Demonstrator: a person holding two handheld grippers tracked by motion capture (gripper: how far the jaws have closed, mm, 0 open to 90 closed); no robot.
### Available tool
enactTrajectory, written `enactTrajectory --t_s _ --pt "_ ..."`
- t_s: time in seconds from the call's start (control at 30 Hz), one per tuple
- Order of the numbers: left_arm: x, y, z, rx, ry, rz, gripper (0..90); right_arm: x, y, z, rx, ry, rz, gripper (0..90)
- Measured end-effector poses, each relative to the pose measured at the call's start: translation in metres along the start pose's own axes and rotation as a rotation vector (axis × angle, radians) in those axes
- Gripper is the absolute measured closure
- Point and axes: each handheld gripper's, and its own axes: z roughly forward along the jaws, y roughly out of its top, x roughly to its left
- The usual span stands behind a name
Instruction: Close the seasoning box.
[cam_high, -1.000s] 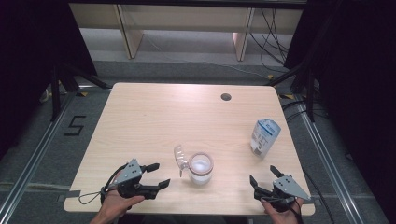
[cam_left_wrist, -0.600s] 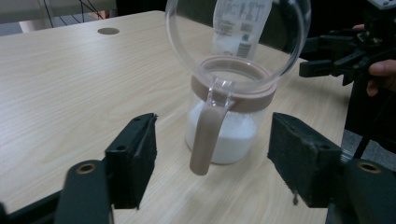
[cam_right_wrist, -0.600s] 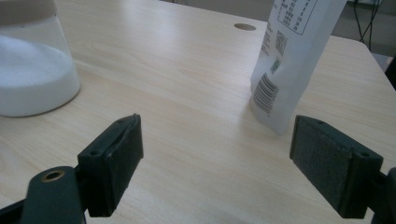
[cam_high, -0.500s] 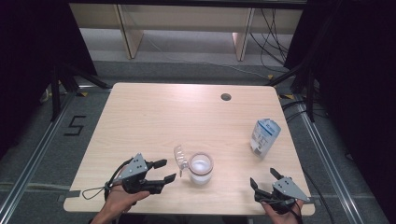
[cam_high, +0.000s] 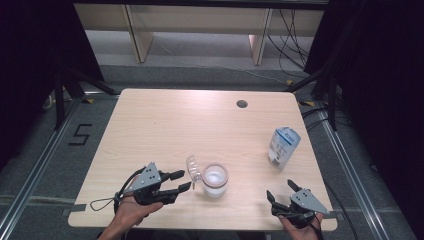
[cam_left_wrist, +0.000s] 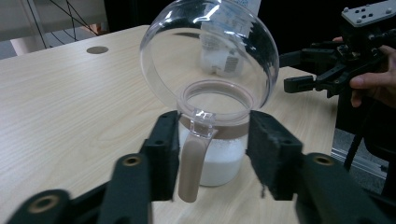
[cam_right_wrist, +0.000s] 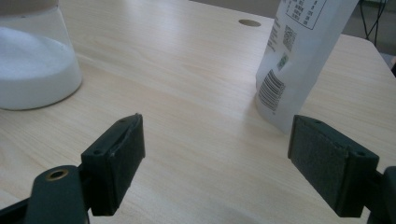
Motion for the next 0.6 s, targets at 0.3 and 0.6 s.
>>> enactTrajectory --t_s 0.3,0.6 --pt "-0.0014 0.0051 0.0042 -0.006 -0.009 0.031 73.0 0.0007 0.0019 -0.0018 -0.001 -0.004 -0.007 20.7" --pt "-0.0018 0.0078 0.0099 -0.005 -0.008 0.033 73.6 0.0007 0.0032 -0.0015 -0.015 0.012 -0.028 22.8"
